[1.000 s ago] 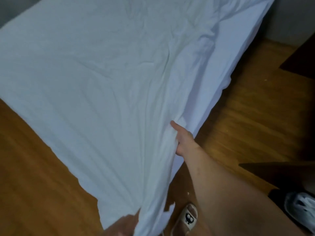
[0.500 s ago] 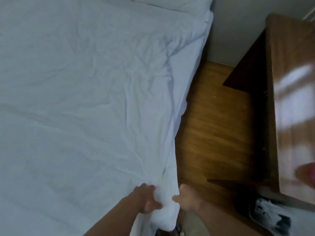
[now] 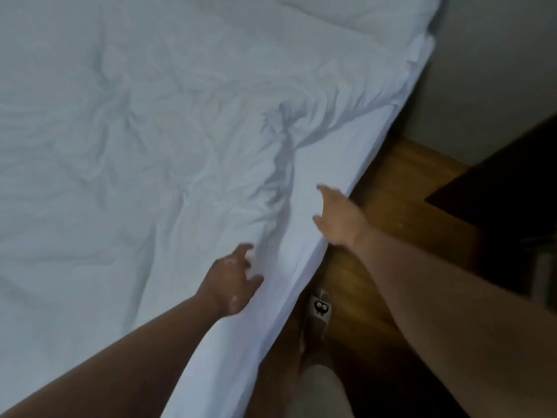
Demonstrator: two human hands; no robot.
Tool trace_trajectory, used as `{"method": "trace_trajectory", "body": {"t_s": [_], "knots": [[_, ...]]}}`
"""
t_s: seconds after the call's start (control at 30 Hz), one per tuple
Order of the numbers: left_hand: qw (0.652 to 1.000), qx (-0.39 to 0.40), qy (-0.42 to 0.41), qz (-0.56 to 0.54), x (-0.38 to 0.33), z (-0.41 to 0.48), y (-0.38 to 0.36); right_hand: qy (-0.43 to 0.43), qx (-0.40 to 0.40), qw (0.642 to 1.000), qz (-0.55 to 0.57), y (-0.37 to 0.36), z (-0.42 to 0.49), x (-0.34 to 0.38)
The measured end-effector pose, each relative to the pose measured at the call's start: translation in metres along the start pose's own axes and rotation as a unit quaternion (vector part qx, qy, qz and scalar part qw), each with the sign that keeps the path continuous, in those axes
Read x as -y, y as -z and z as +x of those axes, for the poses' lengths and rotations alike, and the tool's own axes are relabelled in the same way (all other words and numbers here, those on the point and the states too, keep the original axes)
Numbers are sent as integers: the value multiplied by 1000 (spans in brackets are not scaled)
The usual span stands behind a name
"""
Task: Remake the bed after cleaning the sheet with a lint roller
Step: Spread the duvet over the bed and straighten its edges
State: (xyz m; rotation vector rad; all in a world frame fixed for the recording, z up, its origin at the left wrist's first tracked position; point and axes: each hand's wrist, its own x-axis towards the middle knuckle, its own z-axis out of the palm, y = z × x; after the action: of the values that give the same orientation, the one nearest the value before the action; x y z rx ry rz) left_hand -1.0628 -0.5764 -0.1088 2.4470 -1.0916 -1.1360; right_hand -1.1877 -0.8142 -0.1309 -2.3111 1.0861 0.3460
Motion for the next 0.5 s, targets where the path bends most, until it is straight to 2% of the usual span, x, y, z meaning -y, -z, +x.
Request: {"method": "trace_trajectory", "body": {"t_s": [0.1, 0.2, 0.27, 0.4, 0.5], "knots": [[997, -72, 38, 11, -47, 79, -11, 115, 9, 991, -73, 41, 120, -19], [979, -125, 141, 74, -66, 141, -11, 200, -3, 967, -155, 66, 211, -19], [968, -131, 201, 72, -63, 167, -12, 245, -6, 947, -209, 67, 252, -18], [962, -98, 242, 77, -37, 202, -12, 264, 23, 941, -209, 51, 302, -16], [959, -129, 227, 108, -28, 214, -4, 268, -32, 946, -179, 49, 315, -9]]}}
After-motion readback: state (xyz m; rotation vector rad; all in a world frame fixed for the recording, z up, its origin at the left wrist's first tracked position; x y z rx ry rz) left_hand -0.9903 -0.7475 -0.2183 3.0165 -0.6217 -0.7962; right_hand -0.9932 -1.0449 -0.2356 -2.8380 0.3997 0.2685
